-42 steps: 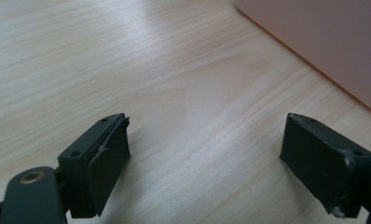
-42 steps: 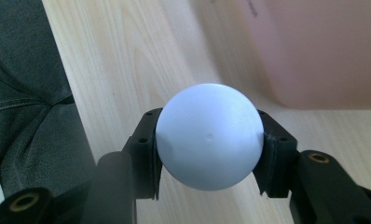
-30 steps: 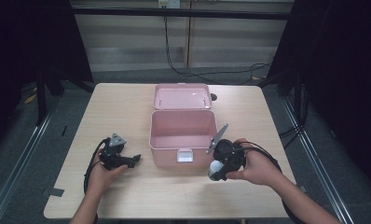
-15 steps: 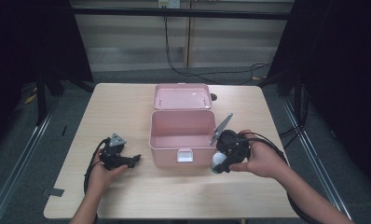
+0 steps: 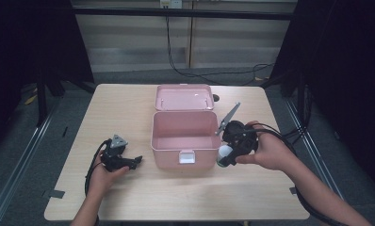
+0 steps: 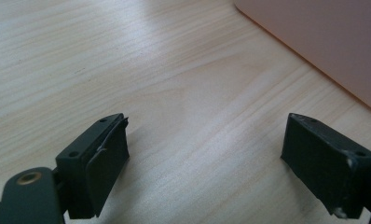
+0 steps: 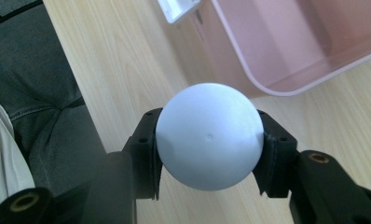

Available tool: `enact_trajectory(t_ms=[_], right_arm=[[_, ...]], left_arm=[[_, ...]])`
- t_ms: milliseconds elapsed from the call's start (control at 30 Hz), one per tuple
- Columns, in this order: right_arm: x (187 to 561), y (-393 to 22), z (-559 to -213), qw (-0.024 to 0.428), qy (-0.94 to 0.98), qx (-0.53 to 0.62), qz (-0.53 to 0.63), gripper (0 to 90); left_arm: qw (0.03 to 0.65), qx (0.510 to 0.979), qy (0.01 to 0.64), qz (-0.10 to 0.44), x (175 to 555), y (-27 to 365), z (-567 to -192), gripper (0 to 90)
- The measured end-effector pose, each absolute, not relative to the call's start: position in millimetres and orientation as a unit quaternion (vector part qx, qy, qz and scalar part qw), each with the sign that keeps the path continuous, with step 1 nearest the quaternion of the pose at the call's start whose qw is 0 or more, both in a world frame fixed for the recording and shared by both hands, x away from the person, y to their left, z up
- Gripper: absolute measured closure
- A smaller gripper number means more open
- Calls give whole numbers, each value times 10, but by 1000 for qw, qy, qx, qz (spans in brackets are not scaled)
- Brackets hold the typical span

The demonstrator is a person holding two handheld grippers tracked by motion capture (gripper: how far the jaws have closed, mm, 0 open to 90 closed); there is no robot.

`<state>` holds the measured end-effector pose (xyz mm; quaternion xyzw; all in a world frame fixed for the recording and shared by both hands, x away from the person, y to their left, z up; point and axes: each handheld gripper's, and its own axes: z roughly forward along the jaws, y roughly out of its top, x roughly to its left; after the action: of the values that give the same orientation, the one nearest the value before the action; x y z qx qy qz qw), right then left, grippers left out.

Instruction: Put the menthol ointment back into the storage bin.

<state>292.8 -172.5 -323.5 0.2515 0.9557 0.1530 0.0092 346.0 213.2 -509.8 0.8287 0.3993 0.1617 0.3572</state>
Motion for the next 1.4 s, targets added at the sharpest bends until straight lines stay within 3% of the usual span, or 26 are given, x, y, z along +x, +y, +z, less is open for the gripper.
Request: enact_trajectory(t_ms=[600, 1400], right_arm=[[3133, -1796, -2990, 20, 942, 288, 172, 504], [3542, -1682, -2962, 36, 933, 326, 146, 503]], left_arm=[[358, 829, 399, 162, 3461, 2132, -5098, 138], [360, 828, 400, 160, 3463, 2137, -5098, 138]])
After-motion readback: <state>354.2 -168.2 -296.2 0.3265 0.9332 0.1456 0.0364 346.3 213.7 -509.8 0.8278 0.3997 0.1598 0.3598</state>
